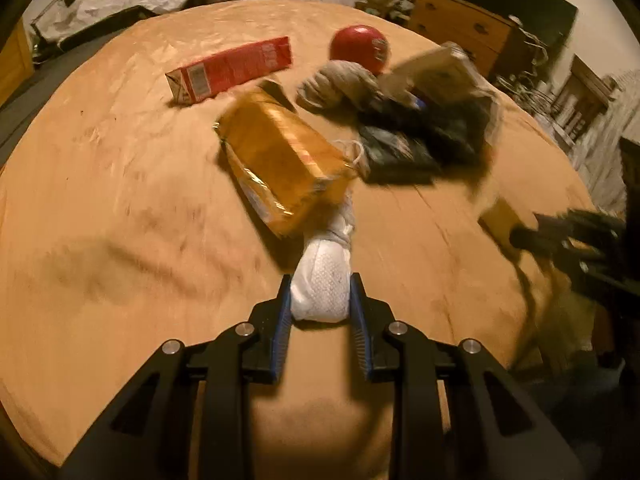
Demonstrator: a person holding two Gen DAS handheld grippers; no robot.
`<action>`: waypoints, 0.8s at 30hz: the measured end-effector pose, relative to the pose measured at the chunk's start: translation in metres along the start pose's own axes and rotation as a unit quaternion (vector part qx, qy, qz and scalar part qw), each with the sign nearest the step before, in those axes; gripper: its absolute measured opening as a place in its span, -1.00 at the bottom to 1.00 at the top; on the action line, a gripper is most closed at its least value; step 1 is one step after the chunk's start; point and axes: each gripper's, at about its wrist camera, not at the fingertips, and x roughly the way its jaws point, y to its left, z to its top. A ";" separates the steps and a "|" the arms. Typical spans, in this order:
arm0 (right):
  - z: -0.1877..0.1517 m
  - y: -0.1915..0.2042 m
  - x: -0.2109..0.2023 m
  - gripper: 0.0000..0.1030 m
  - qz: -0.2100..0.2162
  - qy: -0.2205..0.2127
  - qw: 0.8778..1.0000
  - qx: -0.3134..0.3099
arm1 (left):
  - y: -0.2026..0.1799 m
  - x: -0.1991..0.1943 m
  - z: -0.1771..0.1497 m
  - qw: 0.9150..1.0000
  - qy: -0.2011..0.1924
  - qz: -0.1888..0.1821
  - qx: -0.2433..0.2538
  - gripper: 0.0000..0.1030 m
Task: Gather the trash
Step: 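Grasp the white sock with the left tool while the right tool grasps another sponge block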
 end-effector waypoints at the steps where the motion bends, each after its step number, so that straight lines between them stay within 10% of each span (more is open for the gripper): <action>1: -0.001 0.002 0.000 -0.46 0.000 0.003 1.000 -0.002 | -0.002 -0.004 -0.003 1.000 0.001 -0.006 0.005 -0.47; 7: -0.012 0.004 -0.010 -0.22 0.006 0.002 1.000 0.005 | -0.005 -0.001 -0.001 1.000 -0.014 0.003 0.000 -0.04; 15: -0.007 0.013 -0.001 -0.22 -0.011 0.012 1.000 -0.008 | -0.012 0.013 0.004 1.000 -0.012 0.023 -0.008 -0.04; 24: -0.014 0.014 -0.001 -0.47 -0.031 0.002 1.000 -0.005 | -0.035 0.006 -0.004 0.999 -0.025 0.028 0.020 -0.54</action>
